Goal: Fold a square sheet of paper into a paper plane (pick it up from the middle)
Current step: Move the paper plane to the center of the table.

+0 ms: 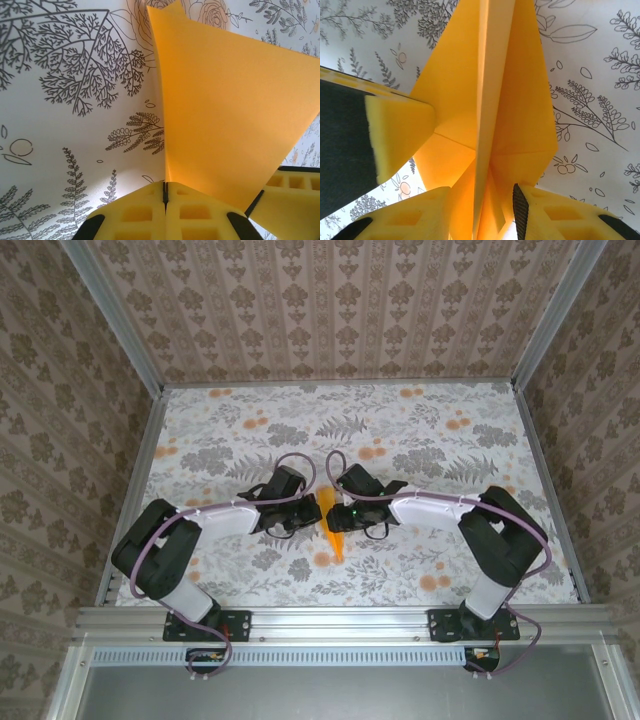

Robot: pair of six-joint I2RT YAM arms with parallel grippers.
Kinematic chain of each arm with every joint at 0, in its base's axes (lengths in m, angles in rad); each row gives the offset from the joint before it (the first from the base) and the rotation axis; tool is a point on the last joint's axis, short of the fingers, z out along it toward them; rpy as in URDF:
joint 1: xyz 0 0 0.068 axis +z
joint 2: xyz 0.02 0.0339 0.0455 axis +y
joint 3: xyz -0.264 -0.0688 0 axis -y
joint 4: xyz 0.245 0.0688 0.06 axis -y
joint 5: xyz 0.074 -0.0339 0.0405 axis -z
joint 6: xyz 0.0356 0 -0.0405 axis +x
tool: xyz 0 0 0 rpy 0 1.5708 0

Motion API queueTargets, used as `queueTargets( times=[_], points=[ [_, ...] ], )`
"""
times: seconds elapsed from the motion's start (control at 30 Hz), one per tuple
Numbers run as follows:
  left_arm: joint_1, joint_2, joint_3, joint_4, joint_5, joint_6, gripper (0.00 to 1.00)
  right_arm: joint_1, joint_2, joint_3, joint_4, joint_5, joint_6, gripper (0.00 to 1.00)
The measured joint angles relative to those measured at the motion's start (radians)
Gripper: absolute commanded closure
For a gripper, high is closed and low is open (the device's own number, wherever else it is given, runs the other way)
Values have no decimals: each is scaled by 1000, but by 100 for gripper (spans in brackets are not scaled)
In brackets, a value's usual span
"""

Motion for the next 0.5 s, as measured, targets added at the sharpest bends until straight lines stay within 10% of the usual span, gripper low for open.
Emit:
queueTargets(
  times=[0.5],
  points=[
    [6,2,-10,3,3,0,96,19,26,4,13,-48,35,39]
  ],
)
